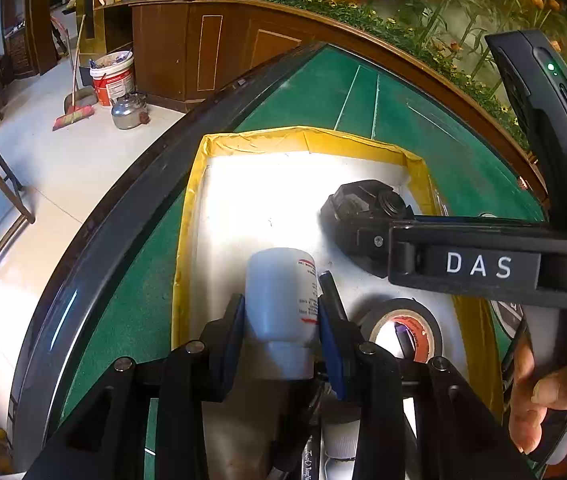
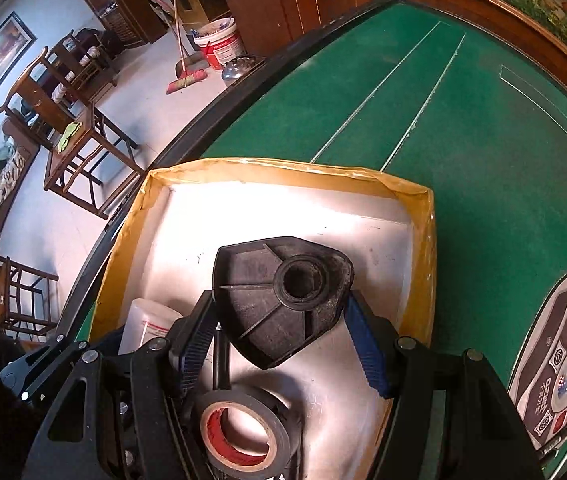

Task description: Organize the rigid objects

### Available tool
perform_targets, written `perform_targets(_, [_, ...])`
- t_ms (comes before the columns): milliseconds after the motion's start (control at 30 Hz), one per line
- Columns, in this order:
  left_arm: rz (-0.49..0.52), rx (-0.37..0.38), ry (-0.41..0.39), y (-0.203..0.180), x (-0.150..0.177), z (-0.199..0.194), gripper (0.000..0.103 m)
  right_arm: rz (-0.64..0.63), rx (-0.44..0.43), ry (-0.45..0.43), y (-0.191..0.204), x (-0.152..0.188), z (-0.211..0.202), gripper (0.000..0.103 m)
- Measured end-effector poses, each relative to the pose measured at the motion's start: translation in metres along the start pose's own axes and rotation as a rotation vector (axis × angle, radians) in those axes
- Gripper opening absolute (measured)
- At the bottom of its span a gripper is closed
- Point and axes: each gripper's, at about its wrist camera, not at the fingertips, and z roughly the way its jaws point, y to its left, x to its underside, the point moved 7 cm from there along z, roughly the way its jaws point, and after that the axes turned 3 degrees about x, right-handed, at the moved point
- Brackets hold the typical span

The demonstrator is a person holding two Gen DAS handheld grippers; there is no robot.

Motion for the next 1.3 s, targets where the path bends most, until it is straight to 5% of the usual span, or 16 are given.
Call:
perform_targets(133, [-0.015,0.008,0.003,0.002,-0.001,-0.002,0.043,0.004,-0.022,0.003,0.0,0.0,-0.003,0.064])
perform_targets(267, [-0.026,0.018,-0.012,-0.001,-0.001,-0.009,0.062,0.025,-0.063,0.004,0.0,0.005,-0.01,0.064])
perform_targets(600, [-0.039,0.035,-0.05,-0.016,0.011,-0.038,0.063,0.042,-0.161,-0.058,-0.005,0.028,-0.057,0.064])
perform_targets(800, [0.012,0.094,-0.084,-0.053,0.036,-0.075,0.063,0.111,-0.249,-0.079,-0.038,0.1,-0.097,0.065])
perform_targets(1067, [0.208,0.204,-0.016,-0.164,0.094,-0.081,0.063,0.275,-0.21,-0.058,-0.124,0.236,-0.126,0.065])
perform_targets(1300, [0.361,0.248,0.055,-0.243,0.118,-0.057,0.063,0.442,-0.161,-0.064,-0.199,0.312,-0.153,0.064])
